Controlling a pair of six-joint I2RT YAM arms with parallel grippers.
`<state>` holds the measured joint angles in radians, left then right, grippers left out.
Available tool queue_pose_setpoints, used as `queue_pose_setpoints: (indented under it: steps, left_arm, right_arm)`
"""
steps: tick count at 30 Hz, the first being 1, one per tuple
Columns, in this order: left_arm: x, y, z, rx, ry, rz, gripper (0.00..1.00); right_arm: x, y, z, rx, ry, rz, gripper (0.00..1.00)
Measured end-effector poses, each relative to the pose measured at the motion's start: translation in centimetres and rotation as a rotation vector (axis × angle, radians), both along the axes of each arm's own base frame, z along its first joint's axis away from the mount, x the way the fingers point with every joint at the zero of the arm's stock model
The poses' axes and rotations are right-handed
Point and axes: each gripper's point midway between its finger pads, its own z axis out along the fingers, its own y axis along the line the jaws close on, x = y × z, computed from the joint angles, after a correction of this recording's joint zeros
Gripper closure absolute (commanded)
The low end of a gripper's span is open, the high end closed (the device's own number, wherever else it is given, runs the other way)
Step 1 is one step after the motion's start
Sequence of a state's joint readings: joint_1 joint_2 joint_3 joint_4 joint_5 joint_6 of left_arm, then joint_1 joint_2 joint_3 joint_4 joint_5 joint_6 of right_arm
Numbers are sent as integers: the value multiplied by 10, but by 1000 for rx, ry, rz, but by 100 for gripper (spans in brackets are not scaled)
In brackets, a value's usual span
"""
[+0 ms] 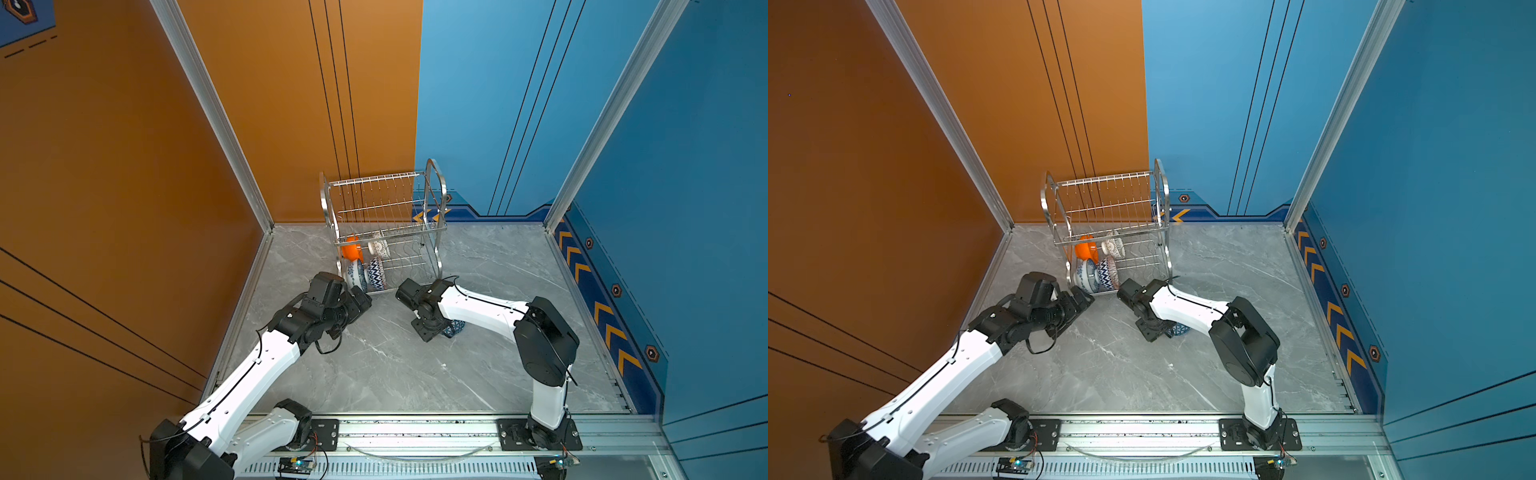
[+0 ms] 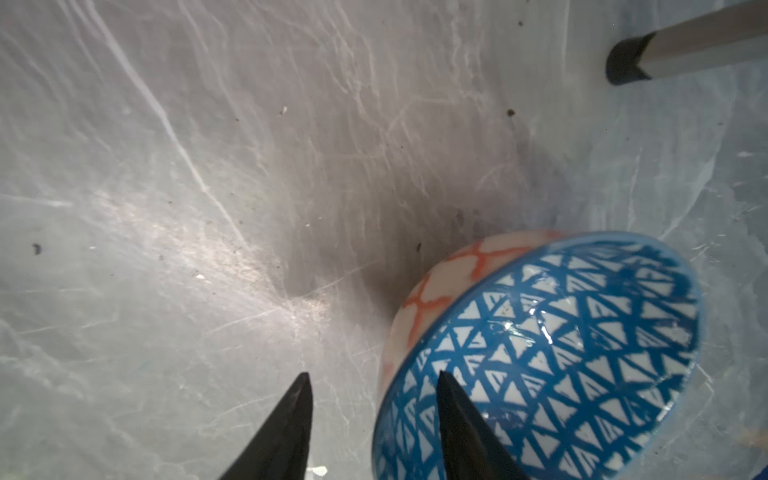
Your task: Load the bowls into the dish rack
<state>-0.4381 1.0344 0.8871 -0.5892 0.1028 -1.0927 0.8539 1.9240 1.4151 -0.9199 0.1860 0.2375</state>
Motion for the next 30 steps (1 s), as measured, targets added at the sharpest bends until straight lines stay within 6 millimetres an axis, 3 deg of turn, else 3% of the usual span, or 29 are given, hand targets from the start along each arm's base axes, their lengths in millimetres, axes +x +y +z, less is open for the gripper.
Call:
queue_pose_setpoints:
  steps: [4, 8, 13, 18, 21, 30]
  left_arm:
    - [0, -2, 0, -12, 5, -6, 2]
    - [0, -3, -1, -15, 12, -7, 2]
    - [2, -2, -5, -16, 25, -3, 2]
    - [5, 2, -1, -21, 21, 9, 2]
    - [9, 4, 2, -26, 18, 11, 2]
    - [17, -4, 14, -41, 1, -26, 2]
  right_arm:
    - [1, -2, -6, -28, 6, 7, 88]
    - [1, 0, -3, -20, 13, 18, 100]
    - [-7, 22, 25, 176, 65, 9, 100]
    - [11, 47, 105, 573, 21, -88, 100]
    - [27, 55, 140, 749, -10, -134, 100]
    - [54, 87, 164, 1078, 65, -247, 100]
